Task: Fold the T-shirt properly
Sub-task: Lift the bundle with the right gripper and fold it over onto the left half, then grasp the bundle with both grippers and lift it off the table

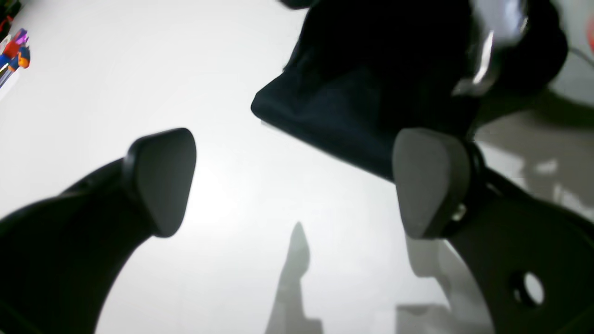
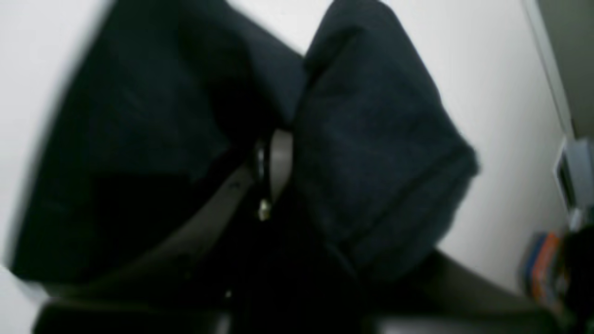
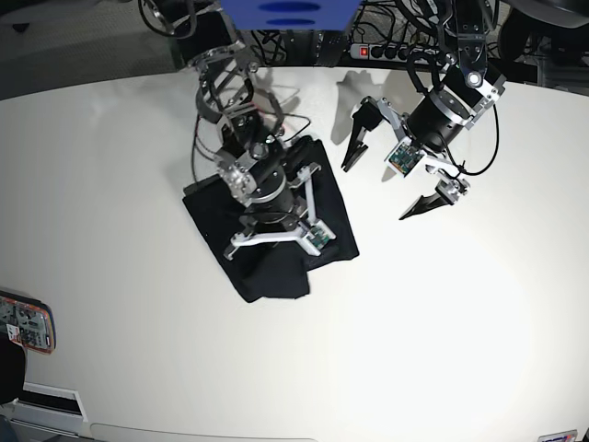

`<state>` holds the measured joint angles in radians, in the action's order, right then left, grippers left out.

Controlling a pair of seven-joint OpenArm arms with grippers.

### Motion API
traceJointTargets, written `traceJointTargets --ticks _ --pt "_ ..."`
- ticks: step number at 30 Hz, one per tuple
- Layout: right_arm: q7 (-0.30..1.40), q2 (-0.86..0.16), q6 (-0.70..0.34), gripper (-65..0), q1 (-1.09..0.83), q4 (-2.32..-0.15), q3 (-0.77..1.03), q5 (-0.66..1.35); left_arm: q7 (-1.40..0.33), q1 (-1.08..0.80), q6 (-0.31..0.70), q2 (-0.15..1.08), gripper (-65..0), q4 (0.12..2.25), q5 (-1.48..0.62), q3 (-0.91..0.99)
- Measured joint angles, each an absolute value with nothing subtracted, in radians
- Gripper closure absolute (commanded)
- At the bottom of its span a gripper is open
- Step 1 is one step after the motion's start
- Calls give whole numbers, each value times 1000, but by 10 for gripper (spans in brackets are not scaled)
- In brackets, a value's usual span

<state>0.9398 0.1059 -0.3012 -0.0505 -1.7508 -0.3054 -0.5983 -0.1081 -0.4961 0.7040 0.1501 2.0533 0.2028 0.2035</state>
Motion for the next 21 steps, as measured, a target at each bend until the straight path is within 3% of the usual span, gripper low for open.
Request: traceJointTargets --ticks 8,12,17,21 --pt "765 100 -127 0 -47 -1527 -323 -595 -109 -496 704 150 -650 2053 203 204" --pt "741 100 -122 0 -50 -1500 -323 -596 -109 -511 704 150 -650 2053 203 204" --pt "742 99 -120 -190 -56 -1527 -325 -600 -108 -510 704 150 -650 2053 203 204" --pt "744 90 -112 -294 -51 -1555 -405 -607 -108 -510 705 150 -650 2053 203 204"
